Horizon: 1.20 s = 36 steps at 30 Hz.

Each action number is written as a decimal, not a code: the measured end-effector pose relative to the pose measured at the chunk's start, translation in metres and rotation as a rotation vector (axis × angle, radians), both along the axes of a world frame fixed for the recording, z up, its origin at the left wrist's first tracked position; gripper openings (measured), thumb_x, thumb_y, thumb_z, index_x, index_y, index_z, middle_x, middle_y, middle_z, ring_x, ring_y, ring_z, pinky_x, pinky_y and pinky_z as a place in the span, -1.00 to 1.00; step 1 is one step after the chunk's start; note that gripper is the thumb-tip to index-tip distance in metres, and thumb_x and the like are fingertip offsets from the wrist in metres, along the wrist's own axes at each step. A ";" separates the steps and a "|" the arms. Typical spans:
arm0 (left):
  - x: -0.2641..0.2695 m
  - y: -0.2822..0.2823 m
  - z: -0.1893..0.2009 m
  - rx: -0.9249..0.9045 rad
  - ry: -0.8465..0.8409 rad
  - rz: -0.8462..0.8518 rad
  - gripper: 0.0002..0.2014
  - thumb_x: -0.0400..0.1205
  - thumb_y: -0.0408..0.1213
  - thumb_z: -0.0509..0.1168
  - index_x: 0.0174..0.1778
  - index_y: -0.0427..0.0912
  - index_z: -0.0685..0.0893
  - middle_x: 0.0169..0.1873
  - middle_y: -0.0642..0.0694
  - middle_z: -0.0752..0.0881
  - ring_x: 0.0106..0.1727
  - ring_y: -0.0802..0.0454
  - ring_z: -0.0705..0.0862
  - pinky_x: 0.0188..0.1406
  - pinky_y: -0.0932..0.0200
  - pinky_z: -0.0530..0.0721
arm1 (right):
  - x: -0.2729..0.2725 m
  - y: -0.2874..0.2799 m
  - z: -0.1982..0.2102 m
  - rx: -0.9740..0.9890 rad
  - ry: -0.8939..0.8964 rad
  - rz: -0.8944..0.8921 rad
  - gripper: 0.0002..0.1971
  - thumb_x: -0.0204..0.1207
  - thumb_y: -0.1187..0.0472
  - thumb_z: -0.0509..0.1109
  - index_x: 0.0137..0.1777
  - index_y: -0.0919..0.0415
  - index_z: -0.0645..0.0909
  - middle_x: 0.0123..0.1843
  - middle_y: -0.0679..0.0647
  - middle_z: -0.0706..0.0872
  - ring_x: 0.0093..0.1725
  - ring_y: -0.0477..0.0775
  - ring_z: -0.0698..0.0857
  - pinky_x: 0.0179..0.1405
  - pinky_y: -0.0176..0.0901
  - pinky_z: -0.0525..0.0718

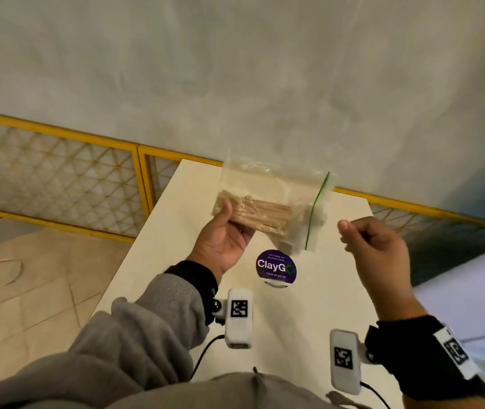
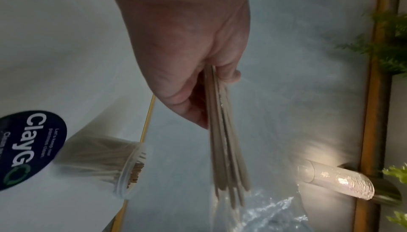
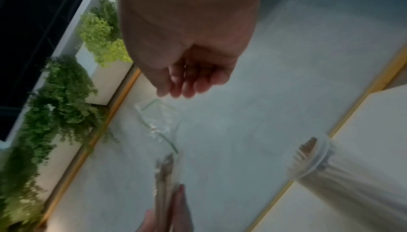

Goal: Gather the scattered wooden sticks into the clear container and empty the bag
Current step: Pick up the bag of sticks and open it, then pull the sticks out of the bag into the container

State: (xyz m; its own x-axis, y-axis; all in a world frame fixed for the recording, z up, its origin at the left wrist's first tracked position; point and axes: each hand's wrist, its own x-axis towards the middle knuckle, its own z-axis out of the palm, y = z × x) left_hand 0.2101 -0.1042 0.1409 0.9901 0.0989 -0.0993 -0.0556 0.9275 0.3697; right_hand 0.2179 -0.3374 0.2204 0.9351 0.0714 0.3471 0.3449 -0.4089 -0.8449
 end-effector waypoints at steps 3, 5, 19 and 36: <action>-0.004 -0.002 0.005 0.051 -0.009 -0.057 -0.33 0.14 -0.19 0.70 0.14 -0.28 0.65 0.06 -0.23 0.77 0.10 -0.08 0.76 0.01 0.11 0.76 | -0.011 0.016 0.001 -0.002 -0.057 0.152 -0.89 0.51 0.32 0.45 -0.16 0.12 0.76 -0.20 -0.04 0.78 -0.11 -0.02 0.73 -0.06 -0.24 0.65; -0.009 -0.005 0.005 0.081 -0.023 -0.109 -0.39 0.18 -0.27 0.68 0.12 -0.29 0.65 0.05 -0.23 0.78 0.10 -0.07 0.76 0.02 0.12 0.75 | -0.011 0.022 -0.006 -0.081 -0.098 0.160 -0.84 0.54 0.40 0.38 -0.06 0.21 0.78 -0.12 -0.05 0.79 -0.04 -0.01 0.71 -0.04 -0.47 0.57; -0.022 -0.008 0.017 0.283 0.024 -0.103 -0.75 0.50 -0.29 0.31 0.10 -0.21 0.64 -0.07 -0.12 0.81 0.00 0.02 0.78 -0.10 0.20 0.76 | -0.004 0.030 -0.007 -0.010 0.363 0.312 -0.68 0.51 0.35 0.45 0.23 0.08 0.72 0.12 -0.22 0.77 0.17 -0.24 0.70 0.26 -0.22 0.59; -0.020 -0.031 0.009 0.788 0.188 -0.273 -0.62 0.60 -0.44 0.32 0.36 -0.27 0.49 0.11 -0.21 0.74 0.02 -0.04 0.75 -0.22 0.20 0.75 | 0.010 0.029 -0.024 -0.232 0.781 0.524 -0.64 0.39 0.66 0.26 0.10 0.40 0.69 0.00 0.41 0.76 -0.17 0.16 0.71 -0.17 -0.04 0.66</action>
State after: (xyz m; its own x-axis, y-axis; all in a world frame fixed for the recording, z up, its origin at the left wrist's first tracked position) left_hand 0.1896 -0.1355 0.1503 0.9632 -0.0312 -0.2670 0.2594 0.3677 0.8930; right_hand 0.2280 -0.3087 0.1963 0.7265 0.5334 -0.4333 -0.0932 -0.5482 -0.8312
